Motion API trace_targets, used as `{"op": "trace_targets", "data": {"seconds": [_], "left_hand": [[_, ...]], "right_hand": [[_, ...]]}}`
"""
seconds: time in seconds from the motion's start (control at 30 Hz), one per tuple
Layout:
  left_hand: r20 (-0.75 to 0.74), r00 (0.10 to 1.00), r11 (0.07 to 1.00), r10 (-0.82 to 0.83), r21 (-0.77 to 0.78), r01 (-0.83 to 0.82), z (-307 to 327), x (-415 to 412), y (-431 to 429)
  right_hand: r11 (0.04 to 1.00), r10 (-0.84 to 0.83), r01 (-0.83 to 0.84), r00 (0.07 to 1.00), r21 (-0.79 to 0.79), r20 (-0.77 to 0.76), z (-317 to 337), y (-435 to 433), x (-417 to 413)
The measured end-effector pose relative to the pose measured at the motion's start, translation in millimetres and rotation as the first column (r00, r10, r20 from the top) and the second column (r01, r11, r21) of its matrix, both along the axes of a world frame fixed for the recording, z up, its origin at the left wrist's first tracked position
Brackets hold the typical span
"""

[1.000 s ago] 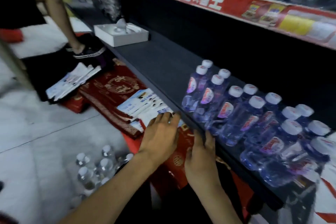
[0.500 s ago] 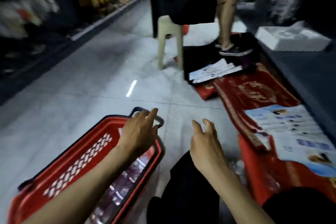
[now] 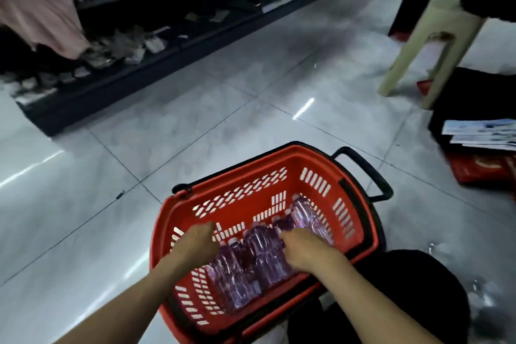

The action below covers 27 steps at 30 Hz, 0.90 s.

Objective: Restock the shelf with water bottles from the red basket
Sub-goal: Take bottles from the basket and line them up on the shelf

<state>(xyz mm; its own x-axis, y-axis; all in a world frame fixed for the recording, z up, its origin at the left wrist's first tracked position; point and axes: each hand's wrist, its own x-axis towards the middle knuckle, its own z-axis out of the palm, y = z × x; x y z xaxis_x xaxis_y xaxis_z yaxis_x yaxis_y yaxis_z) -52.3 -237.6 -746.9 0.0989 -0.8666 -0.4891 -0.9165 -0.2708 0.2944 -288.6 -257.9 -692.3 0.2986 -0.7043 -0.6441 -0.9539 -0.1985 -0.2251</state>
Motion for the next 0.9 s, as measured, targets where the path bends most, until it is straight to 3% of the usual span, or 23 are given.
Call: {"op": "trace_targets", "data": {"seconds": [0.13,0.3,0.43,0.57,0.63,0.73,0.8,0.9], "left_hand": [[-0.063,0.991,0.975,0.117,0.197,-0.103,-47,-5,0],[-0.156,0.929,0.899,0.336,0.347,-0.267,-86,-13,2],[-0.227,0.691,0.688,0.687,0.510,-0.517,-115,-24,1],[-0.293,0.411,0.498,0.863,0.622,-0.604,-148,-35,3],[-0.320,0.311,0.445,0.895,0.595,-0.669,-175,-39,6],[-0.338,0.246,0.394,0.909,0.500,-0.771,-179,-43,10],[-0.344,0.120,0.306,0.931,0.561,-0.769,-199,-44,16],[-0.337,0.046,0.256,0.940,0.613,-0.748,-176,-52,11]], "right_hand": [[0.976,0.064,-0.036,0.990,0.216,-0.124,-50,-14,18],[0.955,0.034,0.006,0.991,0.297,-0.129,-89,-40,30],[0.951,-0.043,0.064,0.996,0.303,-0.077,-118,-63,47],[0.920,-0.205,0.212,0.977,0.329,-0.056,-148,-73,64],[0.897,-0.290,0.291,0.955,0.333,-0.054,-168,-70,65],[0.851,-0.418,0.400,0.908,0.341,-0.023,-194,-61,54],[0.814,-0.489,0.456,0.872,0.361,0.003,-209,-58,48],[0.776,-0.535,0.480,0.845,0.409,0.024,-227,-58,41]]}}
